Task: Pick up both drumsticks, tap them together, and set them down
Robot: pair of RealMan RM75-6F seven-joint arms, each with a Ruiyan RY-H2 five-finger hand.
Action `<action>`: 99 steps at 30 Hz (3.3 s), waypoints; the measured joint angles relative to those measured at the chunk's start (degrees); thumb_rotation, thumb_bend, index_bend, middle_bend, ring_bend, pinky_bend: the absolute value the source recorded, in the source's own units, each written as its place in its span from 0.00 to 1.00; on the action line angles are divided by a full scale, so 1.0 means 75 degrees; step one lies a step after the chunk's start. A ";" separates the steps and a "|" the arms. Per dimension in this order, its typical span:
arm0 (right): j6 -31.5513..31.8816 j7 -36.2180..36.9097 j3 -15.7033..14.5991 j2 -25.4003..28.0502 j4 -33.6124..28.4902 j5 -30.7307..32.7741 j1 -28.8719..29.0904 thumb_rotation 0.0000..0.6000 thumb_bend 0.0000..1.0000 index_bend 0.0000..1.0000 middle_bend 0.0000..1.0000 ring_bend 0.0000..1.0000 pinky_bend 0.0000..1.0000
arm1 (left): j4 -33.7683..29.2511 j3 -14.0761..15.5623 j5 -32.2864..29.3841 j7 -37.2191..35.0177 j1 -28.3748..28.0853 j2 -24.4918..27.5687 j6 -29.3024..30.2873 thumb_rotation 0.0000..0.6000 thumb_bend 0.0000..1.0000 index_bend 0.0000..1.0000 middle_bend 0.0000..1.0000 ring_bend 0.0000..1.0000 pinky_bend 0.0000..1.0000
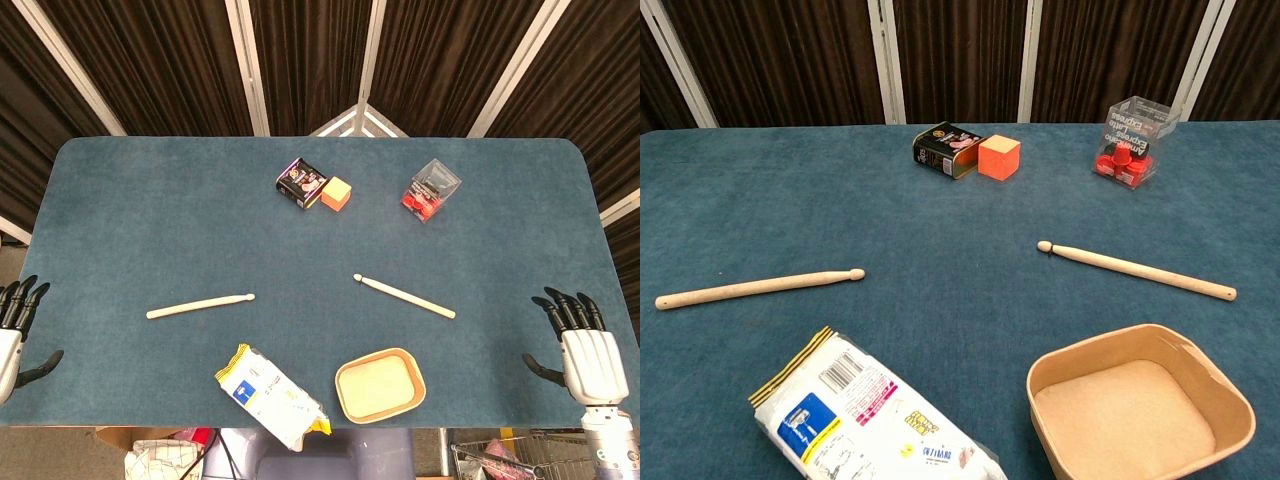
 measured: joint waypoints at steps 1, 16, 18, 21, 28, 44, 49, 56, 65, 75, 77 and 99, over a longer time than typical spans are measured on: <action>-0.0017 0.0002 -0.0013 -0.0015 -0.0005 -0.0018 0.0008 1.00 0.19 0.25 0.19 0.18 0.12 | -0.0004 -0.0001 -0.0012 0.0022 -0.0005 -0.0008 -0.0018 1.00 0.31 0.06 0.00 0.00 0.00; -0.0467 -0.0796 0.0035 -0.0323 -0.0703 -0.0287 0.0436 1.00 0.19 0.28 0.23 0.20 0.12 | -0.0038 -0.0071 -0.0260 0.0203 -0.0123 -0.0083 -0.0305 1.00 0.31 0.06 0.00 0.00 0.00; -0.0719 -0.1067 0.0163 -0.0318 -0.0940 -0.0102 0.0599 1.00 0.19 0.28 0.25 0.21 0.12 | -0.0036 -0.0084 -0.0297 0.0256 -0.0153 -0.0102 -0.0363 1.00 0.31 0.06 0.00 0.00 0.00; -0.1133 -0.1598 0.0387 -0.0339 -0.1253 0.0365 0.0871 1.00 0.19 0.31 0.28 0.23 0.11 | -0.0045 -0.0093 -0.0332 0.0304 -0.0185 -0.0118 -0.0416 1.00 0.31 0.06 0.00 0.00 0.00; -0.1974 -0.2624 0.0970 -0.0814 -0.1551 0.1955 0.1585 1.00 0.19 0.34 0.31 0.24 0.07 | -0.0010 -0.0149 -0.0446 0.0280 -0.0184 -0.0116 -0.0408 1.00 0.31 0.06 0.00 0.00 0.00; -0.1851 -0.4685 0.1295 -0.3102 -0.0769 0.4190 0.2642 1.00 0.19 0.35 0.38 0.25 0.04 | 0.0506 -0.0213 -0.0028 -0.0162 -0.0240 -0.0281 -0.0097 1.00 0.31 0.06 0.00 0.00 0.00; -0.1754 -0.4886 0.1243 -0.3489 -0.0420 0.4383 0.2762 1.00 0.19 0.37 0.39 0.26 0.04 | 0.0489 -0.0200 -0.0115 -0.0022 -0.0296 -0.0307 -0.0263 1.00 0.31 0.06 0.00 0.00 0.00; -0.1722 -0.5104 0.1298 -0.3844 0.0118 0.4650 0.2977 1.00 0.19 0.39 0.41 0.27 0.04 | 0.0471 -0.0209 -0.0205 0.0135 -0.0353 -0.0363 -0.0369 1.00 0.31 0.06 0.00 0.00 0.00; -0.1856 -0.5233 0.1369 -0.4105 0.0669 0.4964 0.3159 1.00 0.23 0.41 0.44 0.28 0.04 | 0.0481 -0.0228 -0.0312 0.0267 -0.0385 -0.0411 -0.0443 1.00 0.31 0.06 0.04 0.00 0.00; -0.1921 -0.5180 0.1315 -0.4423 0.1373 0.5014 0.3281 1.00 0.27 0.47 0.49 0.30 0.04 | 0.0476 -0.0224 -0.0362 0.0470 -0.0424 -0.0495 -0.0491 1.00 0.31 0.06 0.04 0.00 0.00; -0.1934 -0.5240 0.1297 -0.4478 0.1477 0.5005 0.3326 1.00 0.27 0.48 0.49 0.30 0.04 | 0.0471 -0.0218 -0.0361 0.0487 -0.0425 -0.0499 -0.0490 1.00 0.31 0.06 0.04 0.00 0.00; -0.2041 -0.5518 0.1247 -0.5001 0.2286 0.5019 0.3571 1.00 0.32 0.54 0.52 0.33 0.04 | 0.0464 -0.0208 -0.0491 0.0698 -0.0472 -0.0564 -0.0594 1.00 0.31 0.06 0.04 0.00 0.00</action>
